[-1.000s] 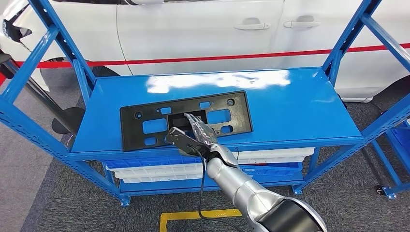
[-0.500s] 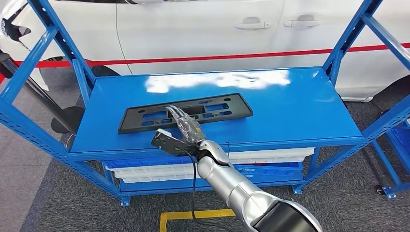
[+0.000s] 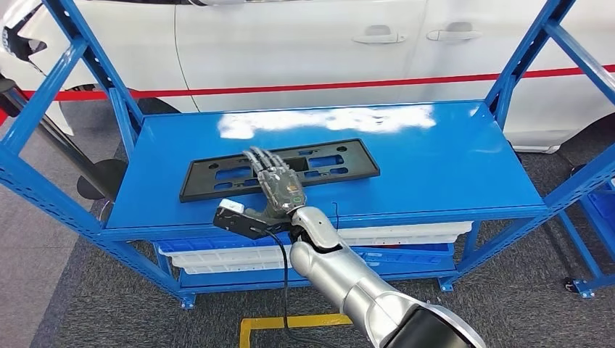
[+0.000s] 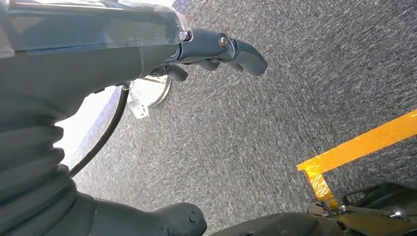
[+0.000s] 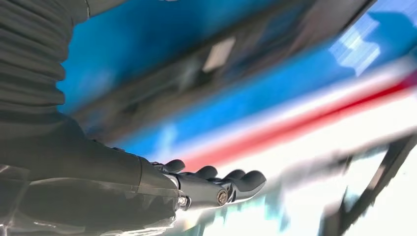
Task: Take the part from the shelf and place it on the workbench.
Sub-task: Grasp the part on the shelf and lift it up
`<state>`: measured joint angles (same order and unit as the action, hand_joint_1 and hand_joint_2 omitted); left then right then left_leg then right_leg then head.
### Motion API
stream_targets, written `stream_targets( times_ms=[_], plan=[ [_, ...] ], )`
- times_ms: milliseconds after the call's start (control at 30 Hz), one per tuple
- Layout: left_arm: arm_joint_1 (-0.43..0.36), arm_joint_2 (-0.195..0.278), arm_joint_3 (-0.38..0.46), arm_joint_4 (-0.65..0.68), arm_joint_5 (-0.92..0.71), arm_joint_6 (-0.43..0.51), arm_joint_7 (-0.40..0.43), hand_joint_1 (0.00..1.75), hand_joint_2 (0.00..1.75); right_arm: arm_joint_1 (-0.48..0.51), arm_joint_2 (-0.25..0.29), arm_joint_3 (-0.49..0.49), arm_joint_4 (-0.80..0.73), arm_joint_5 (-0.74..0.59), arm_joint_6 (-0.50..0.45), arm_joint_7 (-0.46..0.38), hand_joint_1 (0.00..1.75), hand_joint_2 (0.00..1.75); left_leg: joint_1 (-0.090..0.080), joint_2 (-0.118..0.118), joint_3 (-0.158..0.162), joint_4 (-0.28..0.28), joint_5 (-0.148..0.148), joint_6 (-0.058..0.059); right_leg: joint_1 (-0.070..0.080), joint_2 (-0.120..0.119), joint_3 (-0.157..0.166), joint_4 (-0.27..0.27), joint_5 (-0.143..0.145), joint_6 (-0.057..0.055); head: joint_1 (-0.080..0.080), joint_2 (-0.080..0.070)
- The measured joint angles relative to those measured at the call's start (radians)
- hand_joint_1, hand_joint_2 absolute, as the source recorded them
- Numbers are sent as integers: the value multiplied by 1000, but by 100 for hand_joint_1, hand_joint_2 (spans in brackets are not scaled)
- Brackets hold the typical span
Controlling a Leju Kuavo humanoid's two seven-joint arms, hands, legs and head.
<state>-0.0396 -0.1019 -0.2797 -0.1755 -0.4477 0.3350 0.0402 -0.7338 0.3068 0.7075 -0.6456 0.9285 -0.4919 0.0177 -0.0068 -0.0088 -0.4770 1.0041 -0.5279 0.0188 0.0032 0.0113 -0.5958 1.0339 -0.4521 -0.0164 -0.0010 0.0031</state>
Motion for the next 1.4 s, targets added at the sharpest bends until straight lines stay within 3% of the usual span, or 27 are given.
stream_targets(
  times_ms=[133,233,300,433,733,1200,1400],
  plan=[
    [-1,-3,1,0,-9,3,1,0,175,-1,-25,81,21,188,-134,119,0,175,0,0,0,0,0,-1,0,1,0,0,0,0,0,0],
    [0,-5,1,0,-24,5,5,0,175,-2,-57,126,30,459,-188,310,0,175,0,0,0,0,-1,-1,0,1,0,0,0,0,0,0],
    [-1,-6,1,0,-31,6,10,0,175,3,-87,144,33,596,-198,391,0,175,0,0,0,0,-1,0,0,0,0,-1,0,0,0,0],
    [0,-8,1,0,-39,6,20,0,175,7,-133,184,44,636,-199,459,0,175,0,0,-1,0,-1,0,-1,1,0,-1,0,0,0,0],
    [-1,-8,2,0,-43,6,17,0,175,8,-149,183,93,636,-199,382,0,175,0,0,-1,0,-1,0,0,1,-1,-1,0,0,0,0],
    [0,-8,8,0,-35,3,5,0,175,7,-142,160,140,638,-201,363,0,175,0,0,-1,0,-1,0,0,1,0,-1,0,0,0,0],
    [0,-8,48,0,31,-26,-27,0,175,8,-138,125,154,626,-204,324,0,175,0,0,-1,0,-1,0,0,1,0,-1,0,0,0,0]
  ],
)
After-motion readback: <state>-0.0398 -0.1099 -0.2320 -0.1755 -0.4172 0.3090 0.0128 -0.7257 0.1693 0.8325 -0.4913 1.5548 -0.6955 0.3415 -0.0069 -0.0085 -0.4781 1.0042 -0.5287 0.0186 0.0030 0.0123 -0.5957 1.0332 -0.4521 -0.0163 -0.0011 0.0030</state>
